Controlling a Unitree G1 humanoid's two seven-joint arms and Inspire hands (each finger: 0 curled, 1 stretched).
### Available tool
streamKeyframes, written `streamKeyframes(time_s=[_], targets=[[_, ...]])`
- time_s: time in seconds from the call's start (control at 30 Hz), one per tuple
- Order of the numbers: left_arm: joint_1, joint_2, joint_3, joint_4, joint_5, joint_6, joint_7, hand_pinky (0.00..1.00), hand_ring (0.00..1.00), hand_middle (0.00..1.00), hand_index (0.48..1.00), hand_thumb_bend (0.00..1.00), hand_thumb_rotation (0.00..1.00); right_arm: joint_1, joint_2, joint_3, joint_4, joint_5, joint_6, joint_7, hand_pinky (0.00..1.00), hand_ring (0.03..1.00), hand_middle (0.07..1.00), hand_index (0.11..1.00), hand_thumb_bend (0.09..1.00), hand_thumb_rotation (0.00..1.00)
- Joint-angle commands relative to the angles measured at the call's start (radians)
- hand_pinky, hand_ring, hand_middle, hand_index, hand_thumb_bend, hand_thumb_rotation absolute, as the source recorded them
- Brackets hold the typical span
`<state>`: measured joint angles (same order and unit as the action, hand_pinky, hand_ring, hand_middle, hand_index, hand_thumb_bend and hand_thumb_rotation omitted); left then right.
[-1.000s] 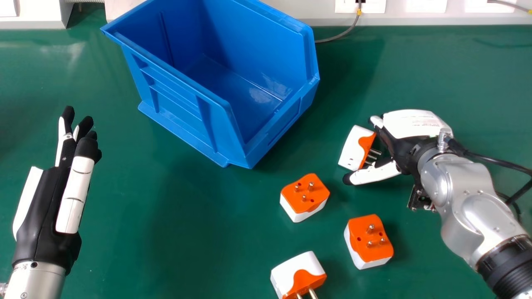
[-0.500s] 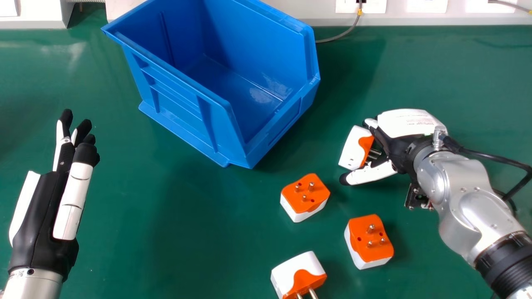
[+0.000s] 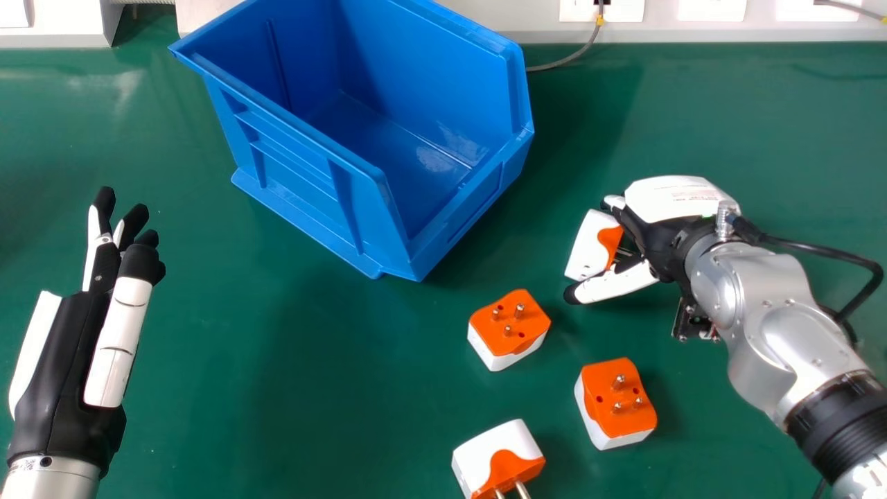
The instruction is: Pick all objects and put in blue box
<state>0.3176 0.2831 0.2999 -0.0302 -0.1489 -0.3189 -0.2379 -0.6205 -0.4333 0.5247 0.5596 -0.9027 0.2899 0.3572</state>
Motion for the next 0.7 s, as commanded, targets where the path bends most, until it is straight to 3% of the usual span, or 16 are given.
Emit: streamKeyframes(time_s=[0.0, 0.2, 0.37, 0.4, 0.43, 0.47, 0.5, 0.6, 0.67], targets=[[0.009, 0.001, 0.006, -0.036, 0.000, -0.005, 0.002, 0.94, 0.97, 0.99, 1.000, 0.74, 1.00, -0.045, -0.003, 0.002, 0.017, -0.002, -0.006, -0.011, 0.86, 0.934, 0.957, 0.927, 0.559, 0.72], [0.011, 0.001, 0.007, -0.034, -0.002, -0.011, -0.001, 0.94, 0.97, 0.99, 1.000, 0.75, 1.00, -0.047, 0.002, 0.002, 0.034, 0.000, -0.011, -0.051, 0.80, 0.885, 0.906, 0.891, 0.541, 0.73], [0.016, 0.002, 0.008, -0.040, 0.000, -0.012, -0.001, 0.94, 0.97, 0.99, 1.000, 0.75, 1.00, -0.044, 0.022, -0.020, 0.081, 0.034, -0.049, -0.138, 0.72, 0.793, 0.802, 0.762, 0.513, 0.72], [0.019, 0.002, 0.008, -0.044, -0.001, -0.011, -0.001, 0.94, 0.97, 0.99, 1.000, 0.75, 1.00, -0.041, 0.023, -0.026, 0.086, 0.044, -0.057, -0.153, 0.58, 0.650, 0.670, 0.636, 0.501, 0.67], [0.020, 0.002, 0.008, -0.046, -0.001, -0.010, -0.001, 0.94, 0.97, 0.99, 1.000, 0.75, 1.00, -0.039, 0.022, -0.028, 0.086, 0.050, -0.062, -0.163, 0.58, 0.650, 0.670, 0.636, 0.501, 0.67], [0.022, 0.001, 0.008, -0.049, -0.001, -0.009, -0.001, 0.94, 0.97, 0.99, 1.000, 0.75, 1.00, -0.034, 0.020, -0.030, 0.080, 0.055, -0.067, -0.174, 0.47, 0.534, 0.565, 0.540, 0.489, 0.63], [0.023, 0.002, 0.008, -0.051, 0.001, -0.009, 0.000, 0.94, 0.97, 0.99, 1.000, 0.75, 1.00, -0.032, 0.020, -0.032, 0.080, 0.058, -0.073, -0.188, 0.47, 0.534, 0.565, 0.540, 0.489, 0.63], [0.026, 0.001, 0.006, -0.057, 0.003, -0.007, 0.002, 0.93, 0.97, 0.99, 1.000, 0.75, 1.00, -0.030, 0.022, -0.033, 0.090, 0.061, -0.084, -0.222, 0.21, 0.281, 0.340, 0.348, 0.455, 0.47], [0.028, 0.001, 0.005, -0.062, 0.006, -0.006, 0.002, 0.93, 0.97, 0.99, 1.000, 0.75, 1.00, -0.035, 0.025, -0.029, 0.107, 0.060, -0.091, -0.240, 0.12, 0.192, 0.262, 0.283, 0.448, 0.42]])
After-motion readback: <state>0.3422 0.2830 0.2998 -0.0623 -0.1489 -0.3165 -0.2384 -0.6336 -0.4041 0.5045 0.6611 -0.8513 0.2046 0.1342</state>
